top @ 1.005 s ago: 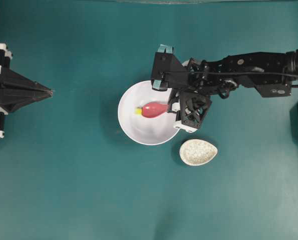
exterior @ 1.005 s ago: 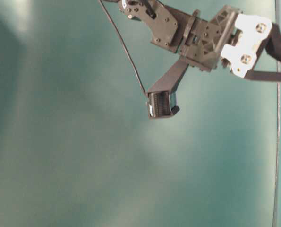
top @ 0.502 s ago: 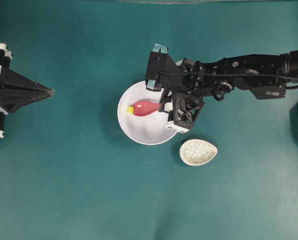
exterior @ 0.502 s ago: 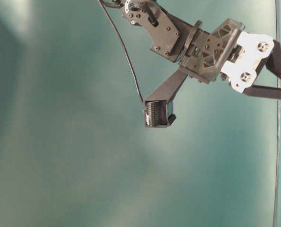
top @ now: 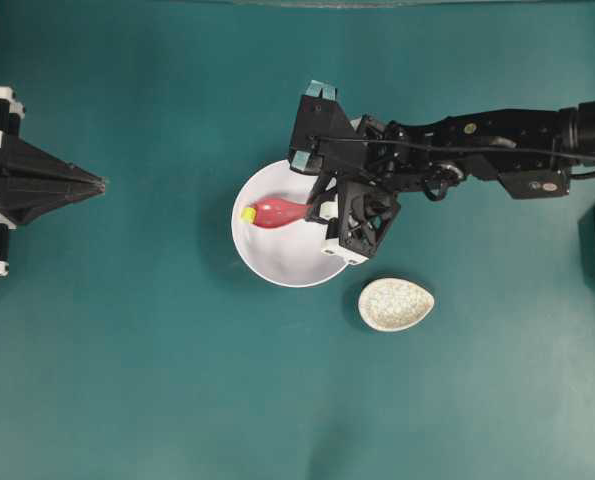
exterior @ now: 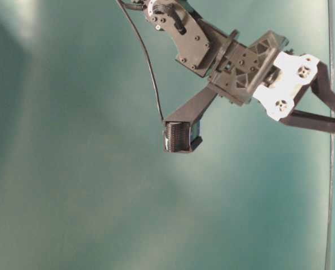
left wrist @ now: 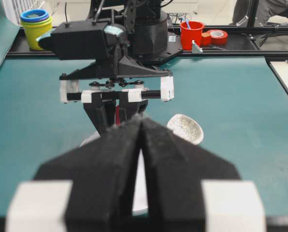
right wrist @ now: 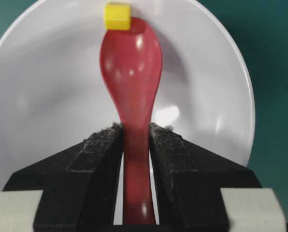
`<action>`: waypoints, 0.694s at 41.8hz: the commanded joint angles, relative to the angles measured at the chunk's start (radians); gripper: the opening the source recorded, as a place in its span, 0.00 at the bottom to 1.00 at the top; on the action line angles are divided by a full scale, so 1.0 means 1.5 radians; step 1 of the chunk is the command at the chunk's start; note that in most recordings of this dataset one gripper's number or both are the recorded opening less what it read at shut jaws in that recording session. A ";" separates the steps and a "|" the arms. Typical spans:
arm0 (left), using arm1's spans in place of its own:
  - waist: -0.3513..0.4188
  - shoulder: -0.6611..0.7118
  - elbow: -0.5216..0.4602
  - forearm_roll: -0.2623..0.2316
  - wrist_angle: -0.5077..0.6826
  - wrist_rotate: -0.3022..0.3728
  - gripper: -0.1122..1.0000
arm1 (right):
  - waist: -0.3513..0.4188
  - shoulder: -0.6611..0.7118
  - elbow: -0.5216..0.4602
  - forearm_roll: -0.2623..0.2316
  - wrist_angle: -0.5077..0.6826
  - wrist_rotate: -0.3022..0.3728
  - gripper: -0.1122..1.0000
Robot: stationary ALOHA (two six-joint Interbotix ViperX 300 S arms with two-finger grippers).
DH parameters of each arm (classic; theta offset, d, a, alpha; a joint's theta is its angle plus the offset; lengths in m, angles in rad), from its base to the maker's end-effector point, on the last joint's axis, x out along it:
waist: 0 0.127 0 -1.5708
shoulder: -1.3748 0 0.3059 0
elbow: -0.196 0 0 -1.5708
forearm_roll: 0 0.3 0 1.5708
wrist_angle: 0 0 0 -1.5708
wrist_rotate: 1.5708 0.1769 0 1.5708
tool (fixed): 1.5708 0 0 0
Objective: Scoop the yellow hexagonal prism block from the bowl with a spoon using the right arm.
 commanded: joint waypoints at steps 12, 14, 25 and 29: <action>0.000 0.006 -0.011 0.002 -0.003 0.001 0.11 | 0.013 -0.018 0.003 0.002 -0.041 0.003 0.33; 0.001 0.006 -0.011 0.002 -0.003 0.000 0.11 | 0.015 -0.020 0.007 0.003 -0.046 0.004 0.33; 0.001 0.006 -0.011 0.002 -0.003 0.001 0.11 | 0.017 -0.032 0.026 0.003 -0.074 0.008 0.33; 0.000 0.005 -0.011 0.002 -0.002 0.000 0.11 | 0.017 -0.034 0.030 0.003 -0.075 0.011 0.33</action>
